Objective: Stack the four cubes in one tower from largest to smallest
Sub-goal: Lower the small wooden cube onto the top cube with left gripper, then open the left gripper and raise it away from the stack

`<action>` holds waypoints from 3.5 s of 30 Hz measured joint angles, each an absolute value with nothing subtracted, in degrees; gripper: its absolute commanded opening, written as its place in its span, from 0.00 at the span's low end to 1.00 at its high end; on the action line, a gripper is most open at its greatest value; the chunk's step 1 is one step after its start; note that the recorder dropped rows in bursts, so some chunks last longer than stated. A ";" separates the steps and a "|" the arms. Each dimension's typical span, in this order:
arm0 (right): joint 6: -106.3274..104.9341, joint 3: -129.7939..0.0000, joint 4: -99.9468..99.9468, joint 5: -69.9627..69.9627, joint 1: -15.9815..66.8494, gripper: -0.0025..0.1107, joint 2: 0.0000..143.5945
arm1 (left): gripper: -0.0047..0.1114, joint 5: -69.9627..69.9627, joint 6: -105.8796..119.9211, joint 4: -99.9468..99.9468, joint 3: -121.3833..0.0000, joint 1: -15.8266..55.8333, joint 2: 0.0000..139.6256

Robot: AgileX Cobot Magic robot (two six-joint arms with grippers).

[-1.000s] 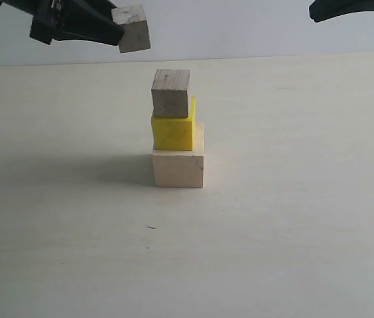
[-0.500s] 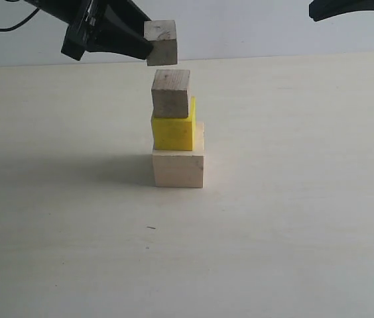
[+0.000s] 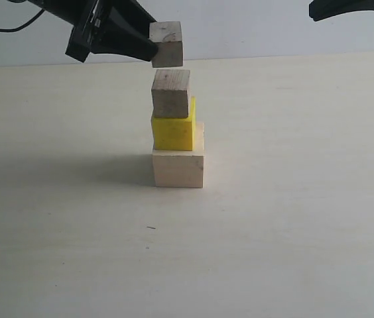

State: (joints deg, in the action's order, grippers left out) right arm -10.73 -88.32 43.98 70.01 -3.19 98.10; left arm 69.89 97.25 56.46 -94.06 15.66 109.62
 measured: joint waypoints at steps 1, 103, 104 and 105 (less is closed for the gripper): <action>-10.73 -88.32 43.98 70.01 -3.19 0.02 98.10 | 0.04 69.89 97.25 56.46 -94.06 15.75 109.62; -10.96 -88.32 44.13 70.01 -3.19 0.02 98.94 | 0.56 69.89 94.43 56.88 -94.06 15.88 113.14; -10.96 -88.32 44.13 70.01 -3.19 0.02 98.94 | 0.56 69.89 94.43 57.18 -94.06 15.88 113.14; -10.96 -88.32 44.13 70.01 -3.19 0.02 98.94 | 0.56 69.89 94.33 57.45 -94.06 15.88 113.14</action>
